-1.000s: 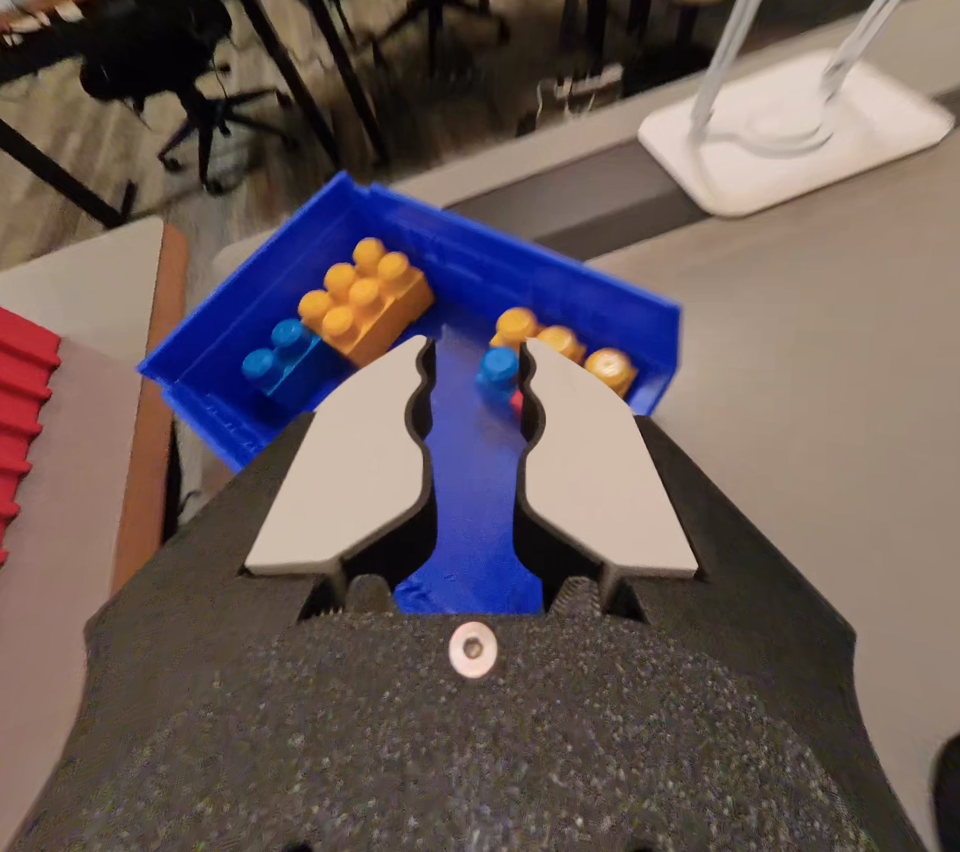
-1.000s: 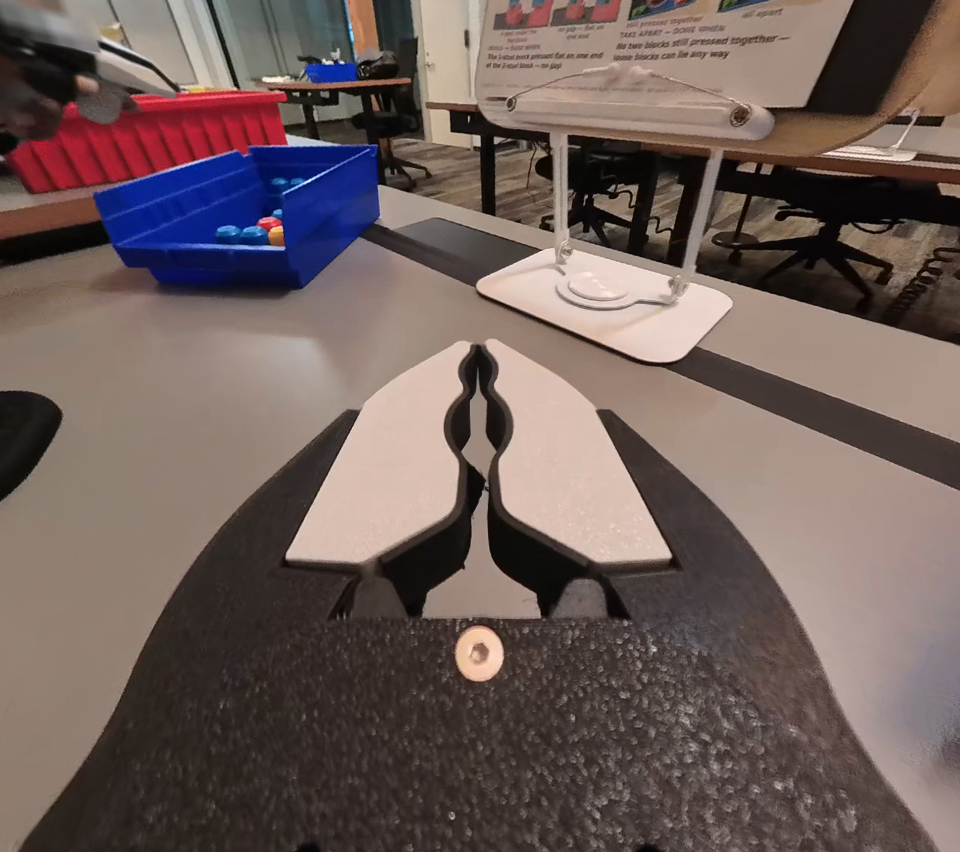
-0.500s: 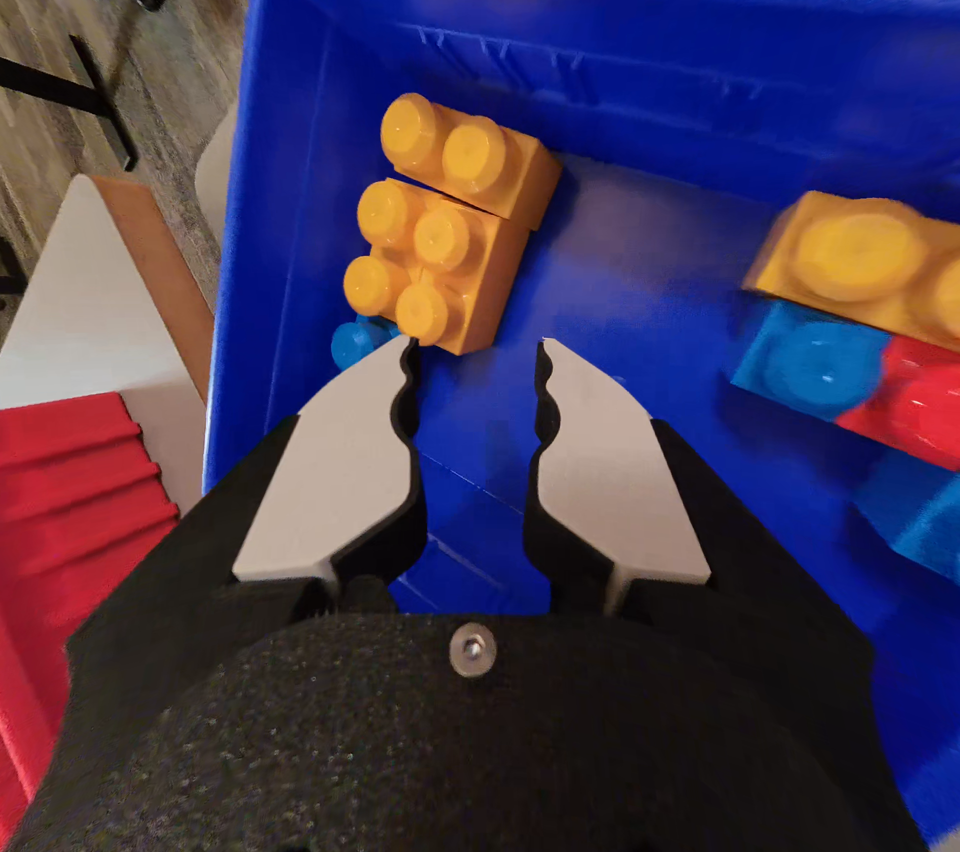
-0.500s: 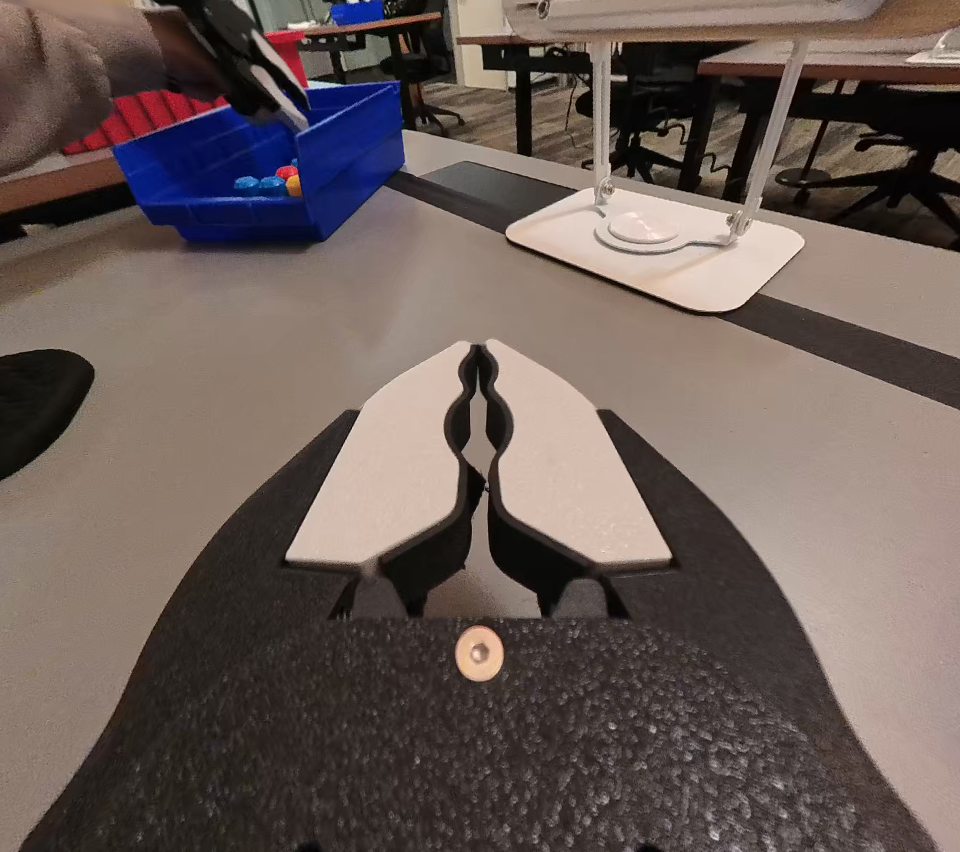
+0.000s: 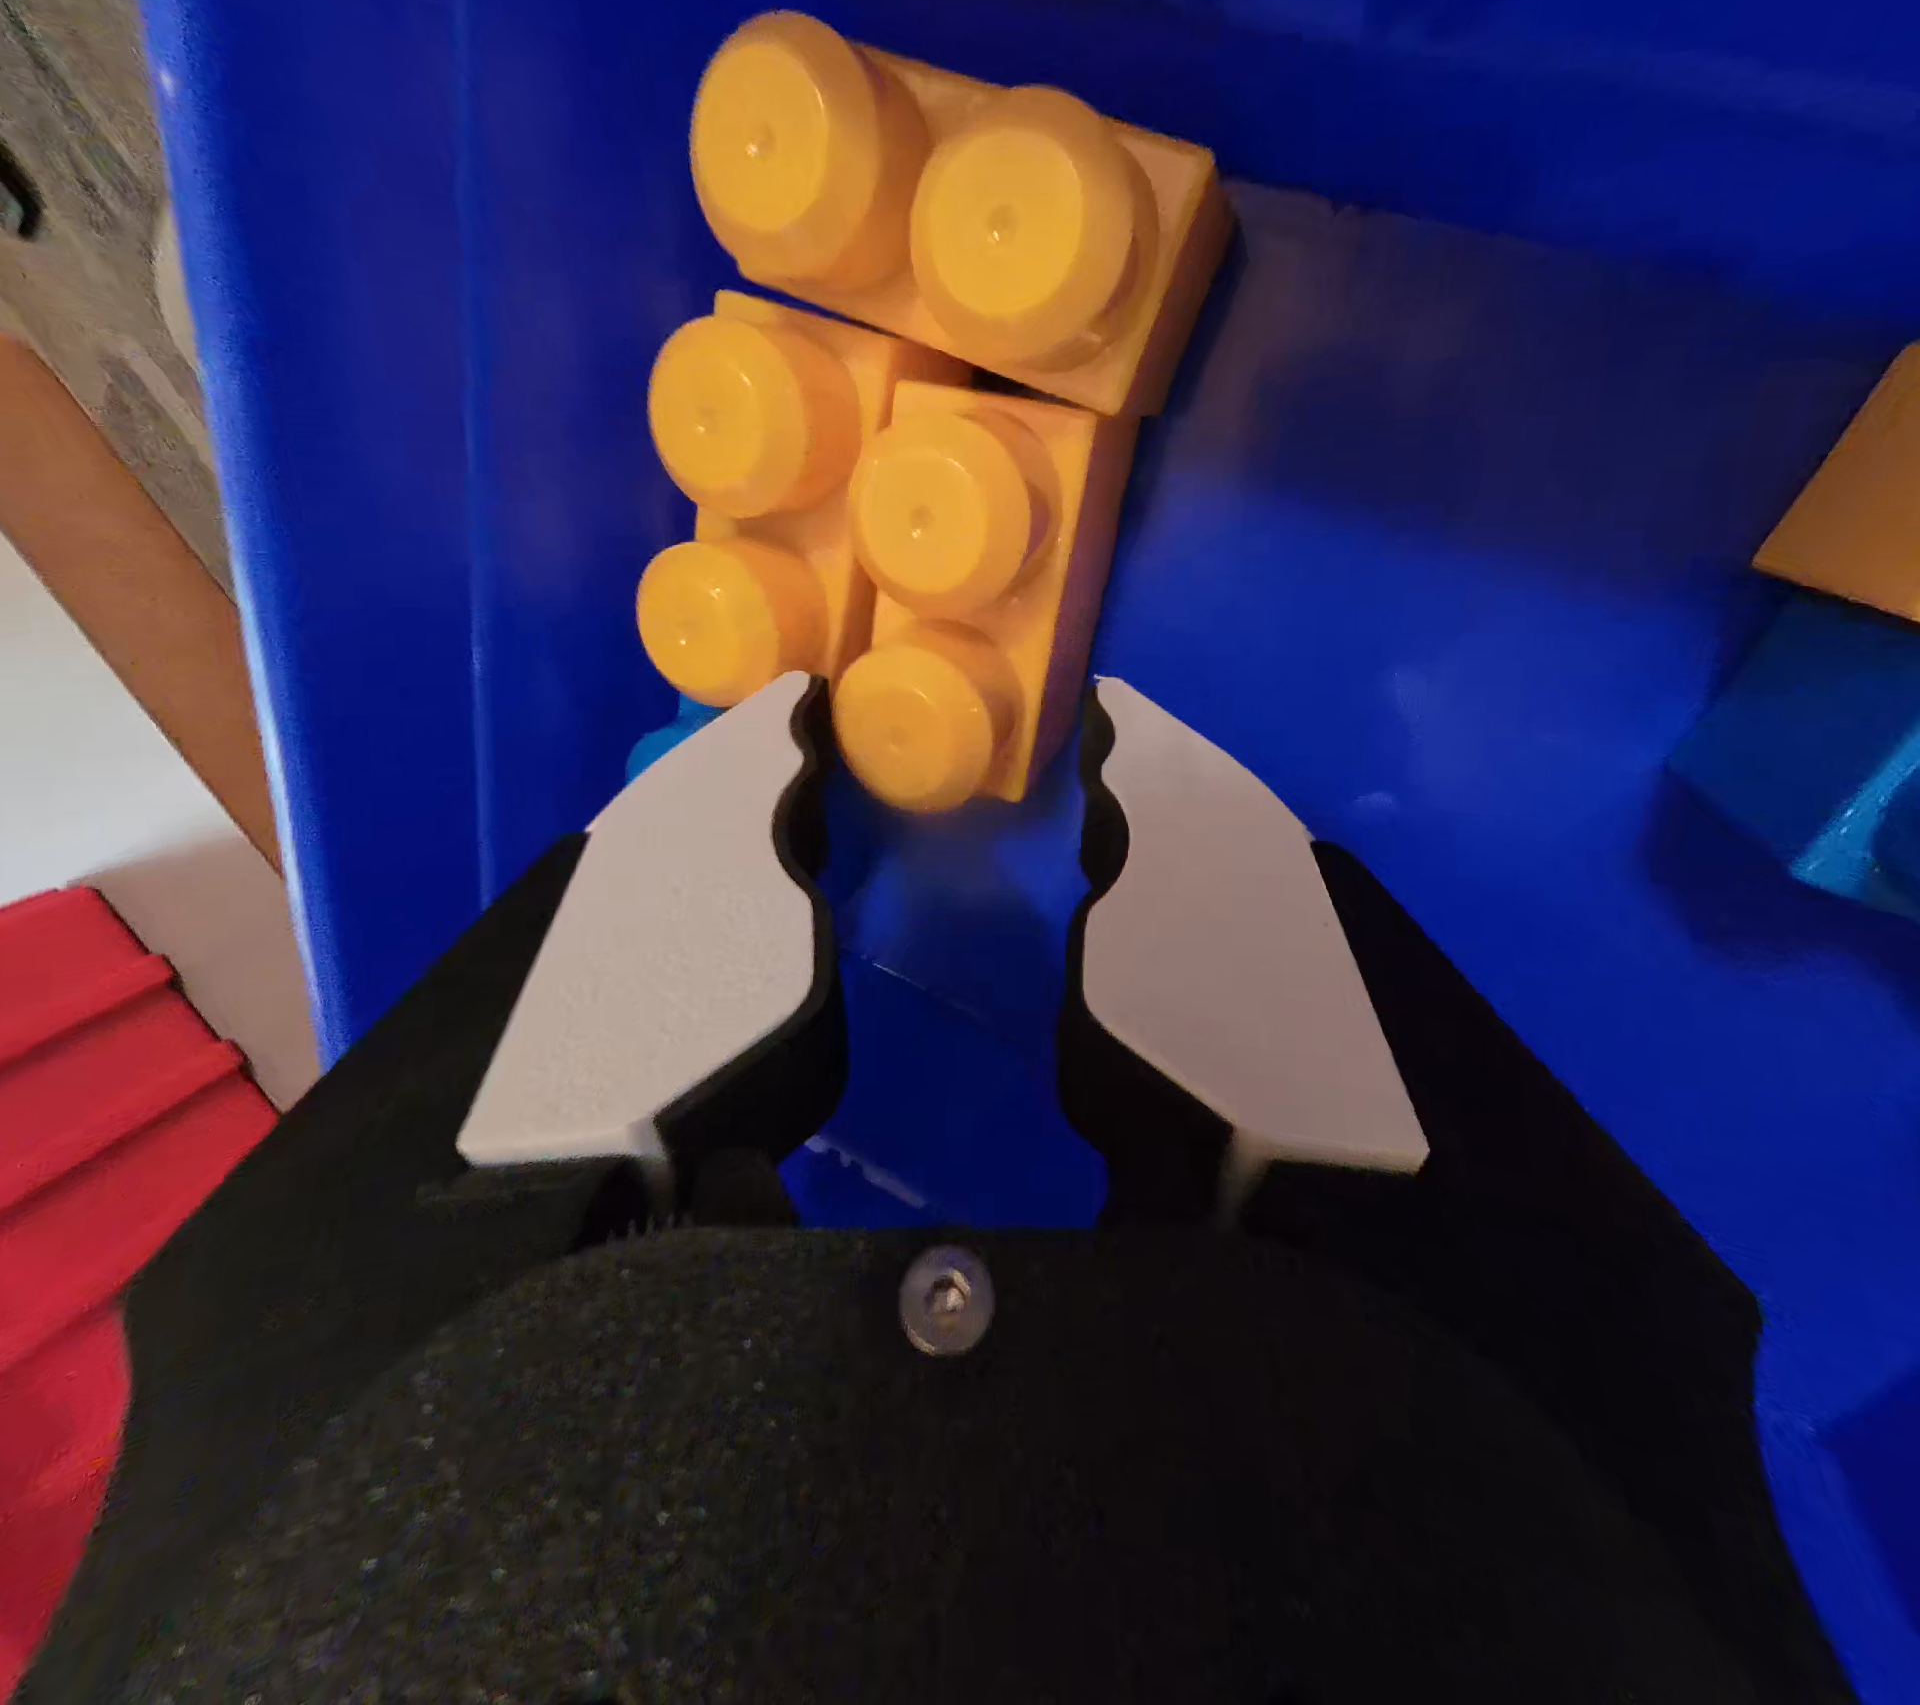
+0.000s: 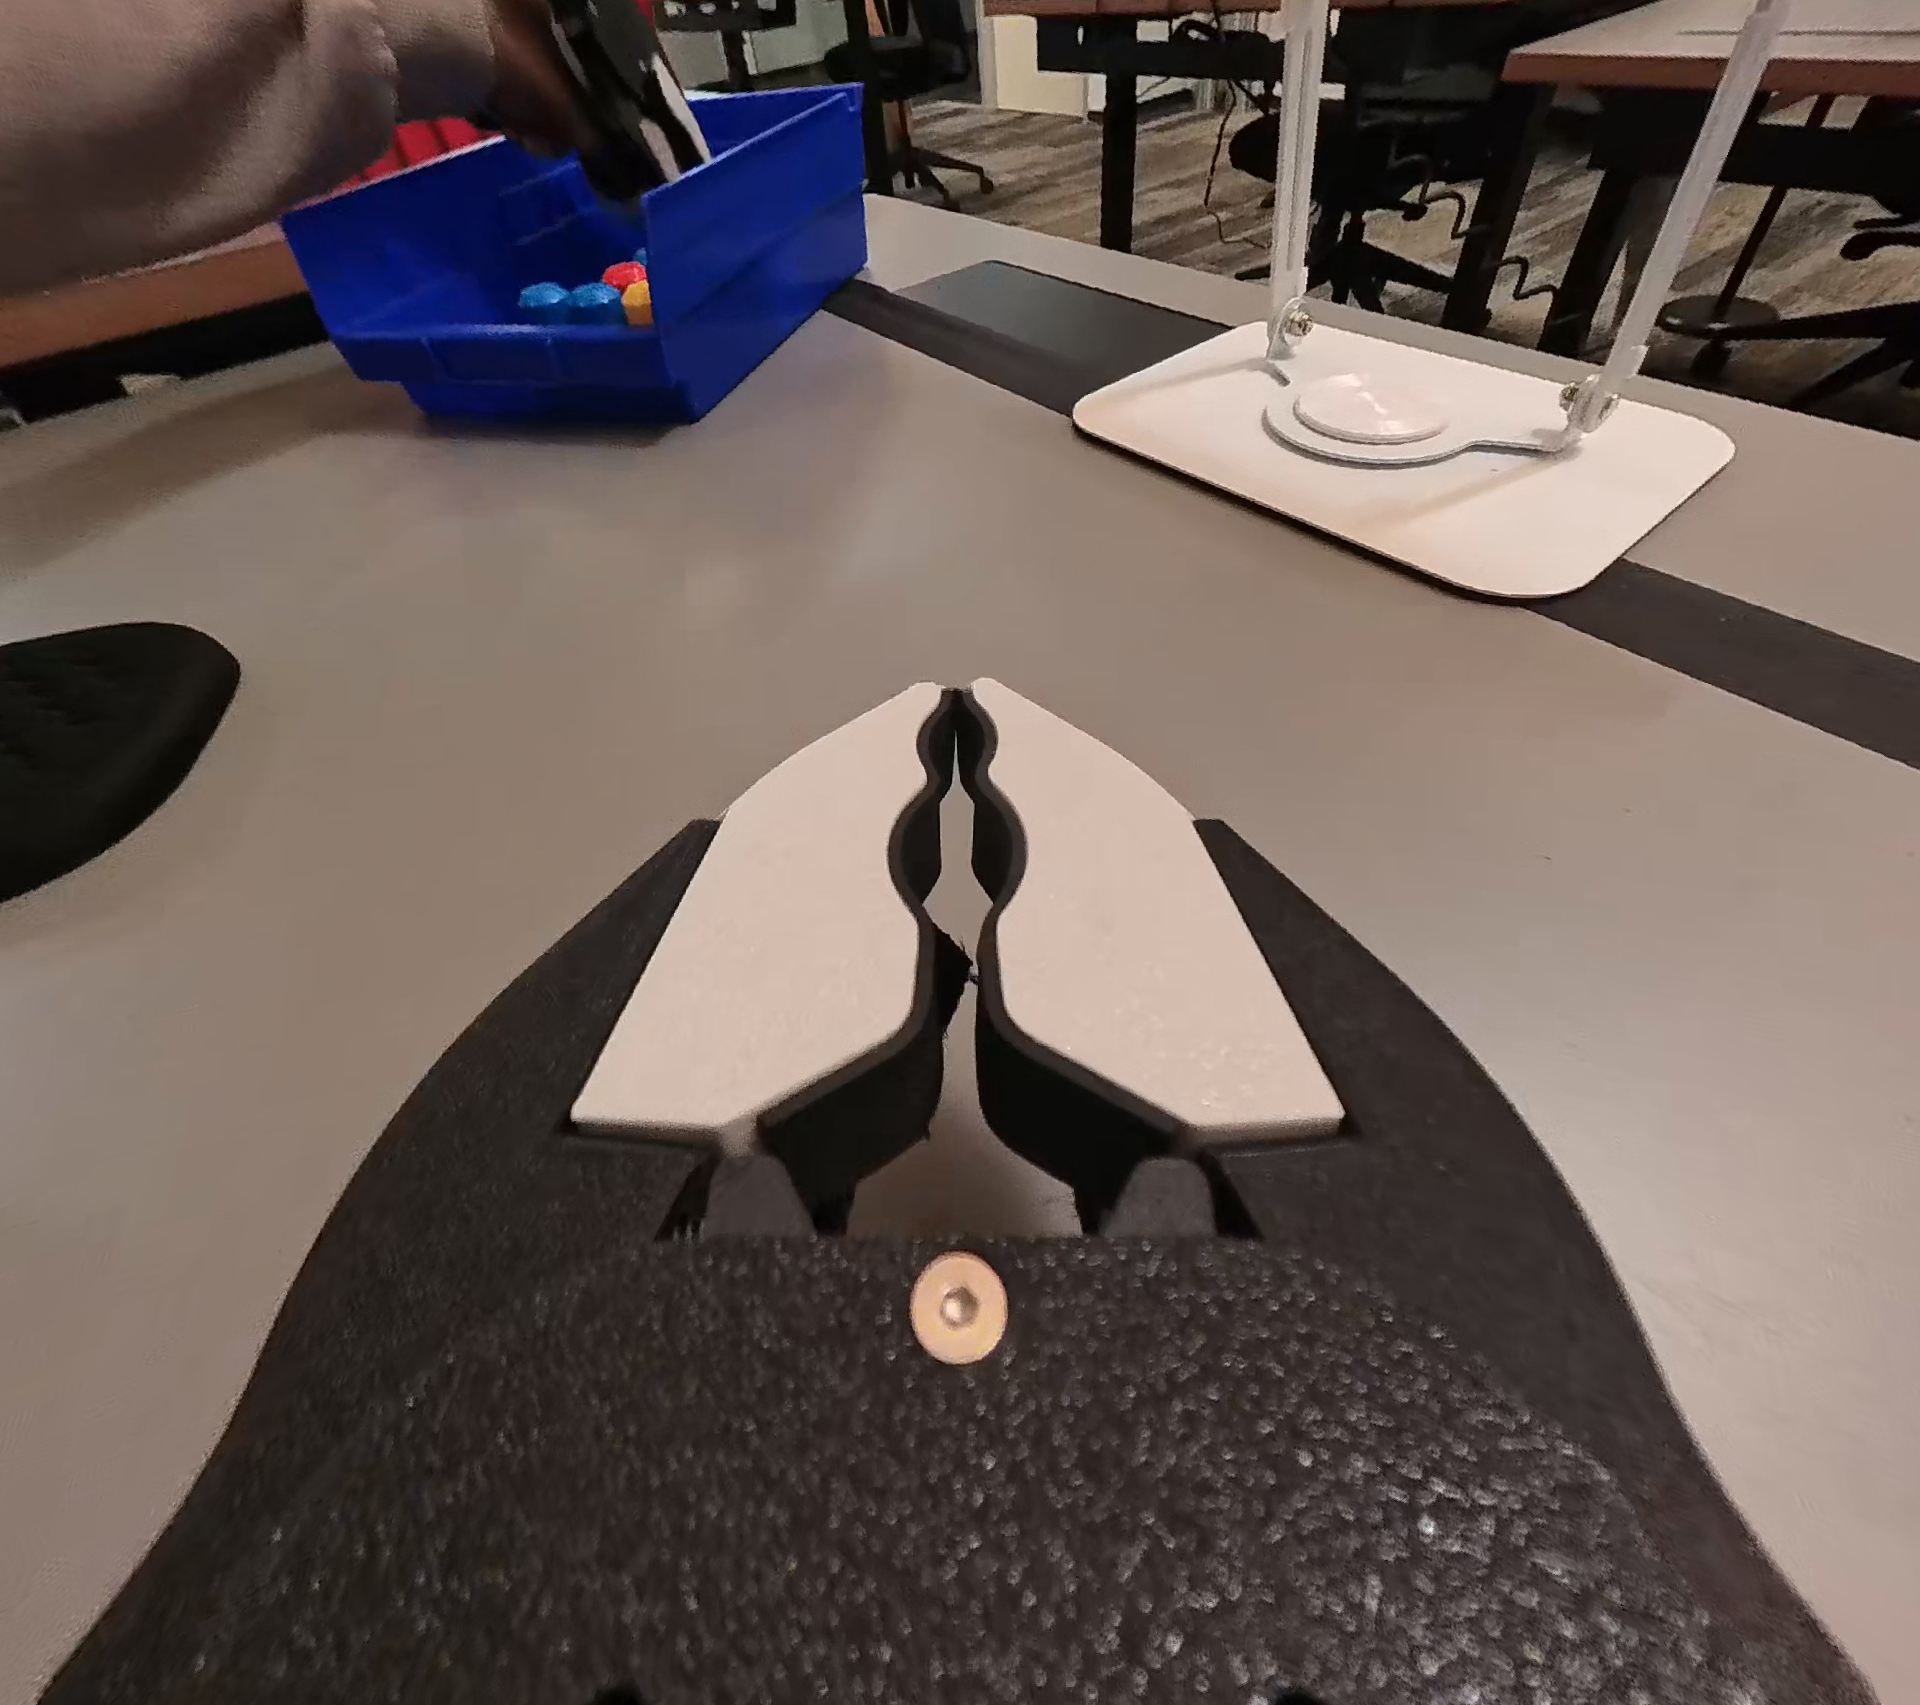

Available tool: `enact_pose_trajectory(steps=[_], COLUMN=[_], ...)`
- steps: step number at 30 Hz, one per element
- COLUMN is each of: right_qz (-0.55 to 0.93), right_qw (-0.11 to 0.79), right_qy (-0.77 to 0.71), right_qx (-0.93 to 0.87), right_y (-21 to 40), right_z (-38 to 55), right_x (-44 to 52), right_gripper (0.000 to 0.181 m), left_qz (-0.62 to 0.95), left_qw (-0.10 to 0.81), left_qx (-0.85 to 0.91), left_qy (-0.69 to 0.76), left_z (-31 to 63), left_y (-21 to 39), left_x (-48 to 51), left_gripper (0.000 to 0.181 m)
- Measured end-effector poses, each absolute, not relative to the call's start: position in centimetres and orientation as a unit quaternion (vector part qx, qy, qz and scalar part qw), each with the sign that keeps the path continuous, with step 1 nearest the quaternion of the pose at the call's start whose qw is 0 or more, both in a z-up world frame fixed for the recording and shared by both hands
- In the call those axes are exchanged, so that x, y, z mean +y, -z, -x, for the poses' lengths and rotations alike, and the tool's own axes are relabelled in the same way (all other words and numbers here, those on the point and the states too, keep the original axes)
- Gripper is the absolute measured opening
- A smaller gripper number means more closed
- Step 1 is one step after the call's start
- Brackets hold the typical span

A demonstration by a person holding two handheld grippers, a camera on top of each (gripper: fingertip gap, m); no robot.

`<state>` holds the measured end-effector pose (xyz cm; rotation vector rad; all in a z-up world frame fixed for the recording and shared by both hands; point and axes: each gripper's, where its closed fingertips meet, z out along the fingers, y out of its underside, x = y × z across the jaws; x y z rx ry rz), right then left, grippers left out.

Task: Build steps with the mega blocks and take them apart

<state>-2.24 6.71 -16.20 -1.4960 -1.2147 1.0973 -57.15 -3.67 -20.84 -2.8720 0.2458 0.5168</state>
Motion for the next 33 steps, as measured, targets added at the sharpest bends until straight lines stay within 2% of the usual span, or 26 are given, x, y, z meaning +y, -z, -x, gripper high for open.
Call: enact_pose_trajectory(steps=[5,9,12,16,20,23,29,33], right_qz=[0.605,0.604,0.602,0.596,0.579,0.556,0.476,0.442], right_qw=[0.44,0.443,0.445,0.449,0.45,0.443,0.445,0.4], right_qy=[-0.445,-0.445,-0.447,-0.447,-0.443,-0.444,-0.382,-0.354], right_qx=[-0.492,-0.492,-0.49,-0.493,-0.516,-0.546,-0.655,-0.72], right_y=[16.4,16.3,16.0,15.5,14.5,13.6,13.2,14.7], right_z=[2.3,2.3,2.2,2.3,2.9,3.3,3.9,4.2], right_x=[6.6,6.5,6.5,6.3,5.5,4.1,-0.6,-4.1], right_gripper=[0.0,0.0,0.0,0.0,0.0,0.004,0.027,0.041], left_qz=[0.975,0.973,0.966,0.947,0.921,0.907,0.873,0.854], left_qw=[0.124,0.124,0.128,0.175,0.239,0.27,0.257,0.239], left_qx=[0.094,0.101,0.12,0.153,0.214,0.275,0.408,0.462], left_qy=[-0.157,-0.167,-0.189,-0.221,-0.219,-0.168,-0.064,-0.004], left_z=[56.2,55.7,54.9,51.6,43.4,34.2,17.5,9.7], left_y=[21.5,21.4,19.6,15.1,10.3,8.9,12.1,15.6], left_x=[-3.1,-3.5,-4.1,-4.3,-4.2,-4.8,-6.8,-6.9], left_gripper=[0.037,0.036,0.037,0.037,0.036,0.036,0.036,0.036])
